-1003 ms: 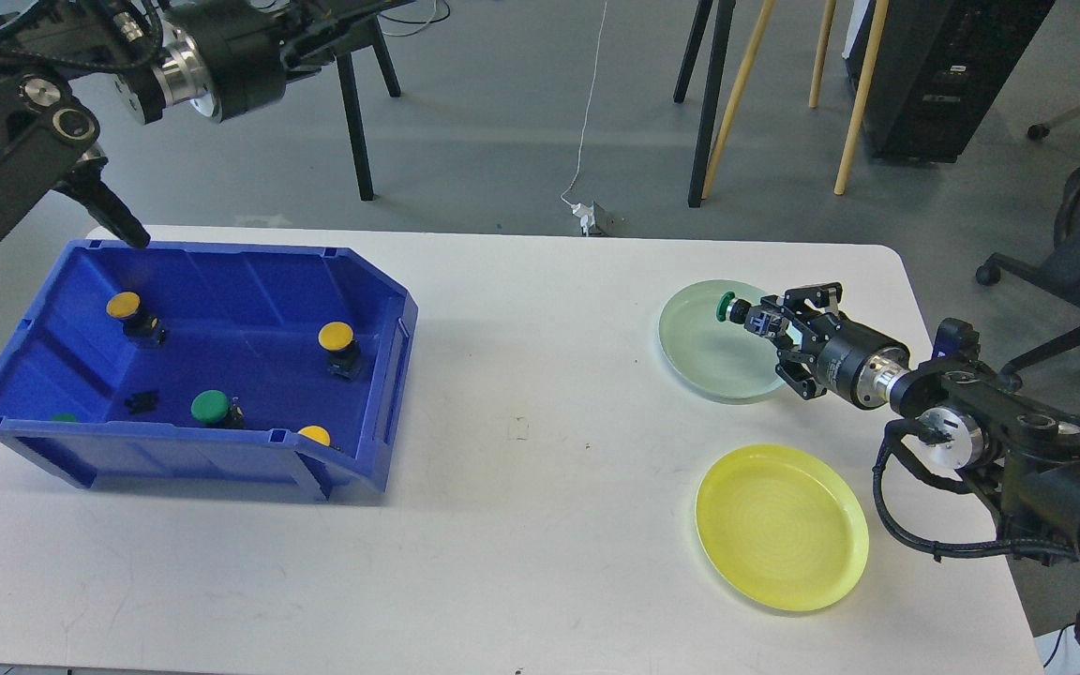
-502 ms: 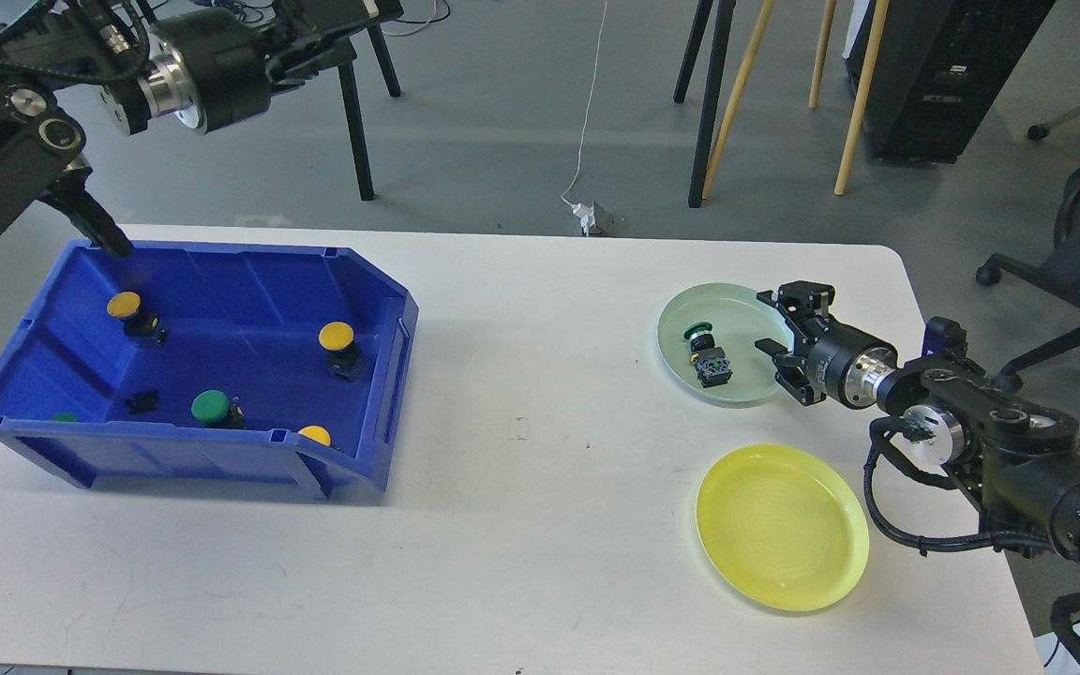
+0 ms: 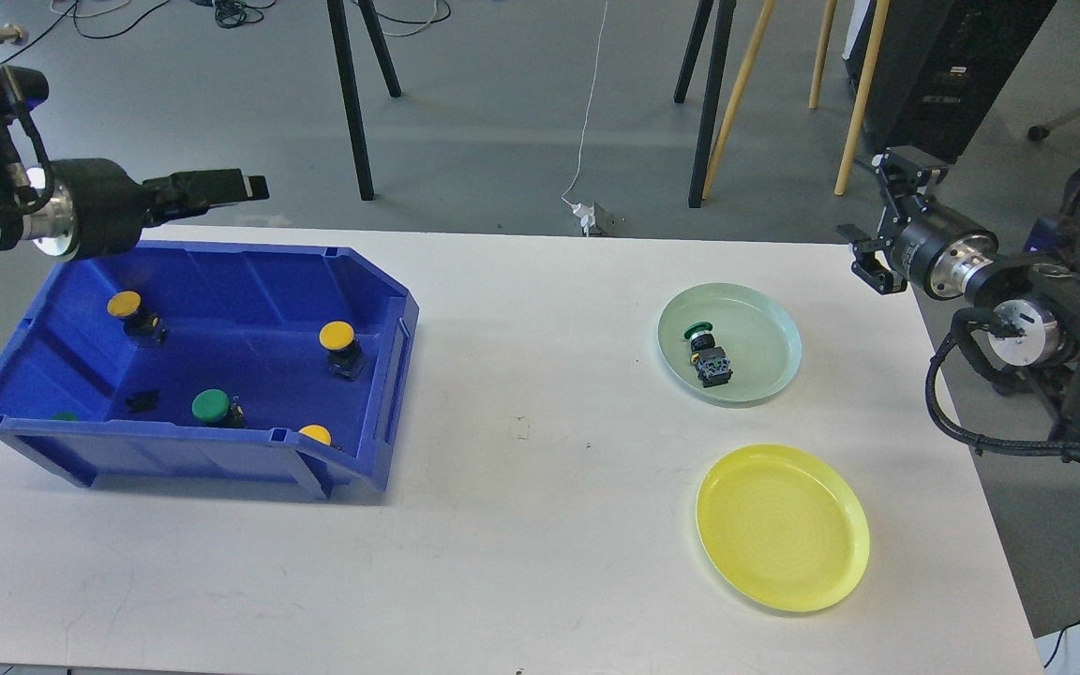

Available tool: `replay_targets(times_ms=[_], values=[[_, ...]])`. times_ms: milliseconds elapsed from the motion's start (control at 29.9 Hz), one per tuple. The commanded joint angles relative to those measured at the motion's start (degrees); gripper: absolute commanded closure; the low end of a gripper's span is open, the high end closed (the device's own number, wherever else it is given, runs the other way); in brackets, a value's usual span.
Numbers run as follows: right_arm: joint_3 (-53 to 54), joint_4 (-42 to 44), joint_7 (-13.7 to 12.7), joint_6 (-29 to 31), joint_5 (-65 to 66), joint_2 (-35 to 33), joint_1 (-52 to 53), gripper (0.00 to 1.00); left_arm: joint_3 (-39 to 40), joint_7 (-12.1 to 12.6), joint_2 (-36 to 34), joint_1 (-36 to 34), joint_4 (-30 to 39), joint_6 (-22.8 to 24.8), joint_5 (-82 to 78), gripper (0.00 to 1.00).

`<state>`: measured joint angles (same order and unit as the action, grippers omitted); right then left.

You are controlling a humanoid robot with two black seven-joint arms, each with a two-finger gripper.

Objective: Pass button and place on color plate

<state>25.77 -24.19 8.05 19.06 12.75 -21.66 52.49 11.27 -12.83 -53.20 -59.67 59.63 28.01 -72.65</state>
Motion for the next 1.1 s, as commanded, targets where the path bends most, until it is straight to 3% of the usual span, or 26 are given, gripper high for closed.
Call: replay_targets(times_ms=[0, 167, 368, 535, 1070], values=[[-0.02, 0.02, -0.31, 0.01, 0.08, -1.1, 0.77, 0.13, -4.85, -0.09, -4.54, 0.26, 3.74, -0.01, -5.13, 0.02], [-0.02, 0.02, -0.31, 0.01, 0.08, -2.33, 1.3, 0.13, -7.4, 0.44, -3.41, 2.72, 4.19, -0.01, -9.52, 0.02], [-0.02, 0.1, -0.66, 0.01, 0.08, -3.3, 1.39, 0.13, -7.67, 0.97, 8.71, 4.48, -1.69, -1.46, -23.31, 0.03], [-0.37, 0.1, -1.37, 0.01, 0.08, -4.0, 2.18, 0.13, -7.67, 0.97, 14.69, 4.57, -7.23, -2.7, -25.18, 0.03], [-0.73, 0.1, -1.46, -0.25, 0.26, -3.56, 2.27, 0.13, -7.49, 0.7, 21.02, 4.39, -11.19, -2.7, -24.47, 0.03]])
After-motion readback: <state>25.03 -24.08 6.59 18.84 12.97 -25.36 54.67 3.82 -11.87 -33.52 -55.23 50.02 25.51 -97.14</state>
